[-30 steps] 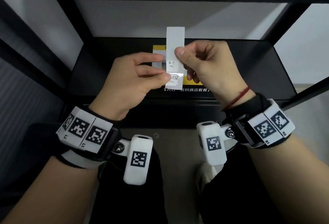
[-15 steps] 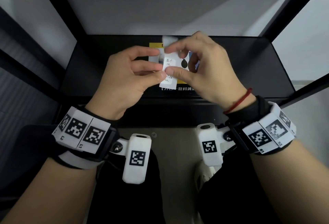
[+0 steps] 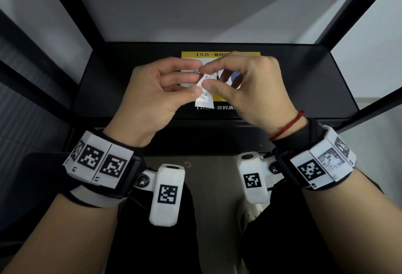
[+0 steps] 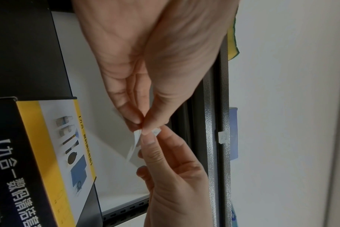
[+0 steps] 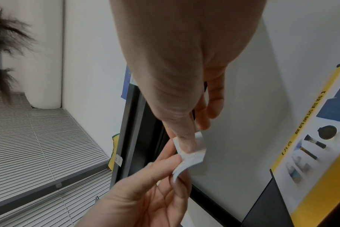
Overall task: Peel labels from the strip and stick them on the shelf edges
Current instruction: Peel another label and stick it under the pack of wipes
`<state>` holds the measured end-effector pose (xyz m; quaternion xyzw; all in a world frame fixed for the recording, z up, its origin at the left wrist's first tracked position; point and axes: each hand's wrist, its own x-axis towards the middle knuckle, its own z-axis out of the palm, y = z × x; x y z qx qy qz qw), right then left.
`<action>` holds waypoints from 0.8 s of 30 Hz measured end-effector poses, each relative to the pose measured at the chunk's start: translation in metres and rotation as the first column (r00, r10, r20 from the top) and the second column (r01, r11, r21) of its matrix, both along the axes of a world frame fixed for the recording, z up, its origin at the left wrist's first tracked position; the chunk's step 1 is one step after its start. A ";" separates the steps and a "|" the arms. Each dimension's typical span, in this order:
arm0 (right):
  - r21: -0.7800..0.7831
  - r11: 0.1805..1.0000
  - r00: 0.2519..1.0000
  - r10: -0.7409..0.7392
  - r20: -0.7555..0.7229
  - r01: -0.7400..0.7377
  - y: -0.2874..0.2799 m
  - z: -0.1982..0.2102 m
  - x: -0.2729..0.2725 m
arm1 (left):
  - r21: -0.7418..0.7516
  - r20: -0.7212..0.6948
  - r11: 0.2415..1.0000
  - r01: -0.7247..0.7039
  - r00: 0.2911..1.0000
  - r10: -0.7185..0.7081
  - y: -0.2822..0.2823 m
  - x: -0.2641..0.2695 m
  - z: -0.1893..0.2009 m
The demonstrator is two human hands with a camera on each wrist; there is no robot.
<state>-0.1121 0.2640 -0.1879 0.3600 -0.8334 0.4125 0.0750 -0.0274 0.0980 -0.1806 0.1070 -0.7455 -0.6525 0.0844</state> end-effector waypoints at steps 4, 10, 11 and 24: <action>-0.020 1.000 1.000 -0.016 -0.002 0.016 -0.002 0.000 0.001 | 0.035 0.028 0.999 0.013 1.000 -0.014 -0.002 -0.002 0.000; -0.055 0.998 1.000 -0.021 -0.007 0.021 -0.002 0.000 0.002 | 0.060 0.051 0.998 -0.010 0.999 0.007 -0.002 -0.004 0.000; -0.054 0.998 1.000 -0.023 -0.011 0.023 -0.002 0.000 0.002 | 0.061 0.054 0.998 -0.010 0.999 0.007 -0.002 -0.004 0.000; -0.054 0.997 0.997 -0.065 -0.033 0.063 0.002 -0.002 -0.003 | 0.108 0.058 0.994 -0.030 0.998 0.023 0.001 -0.011 -0.001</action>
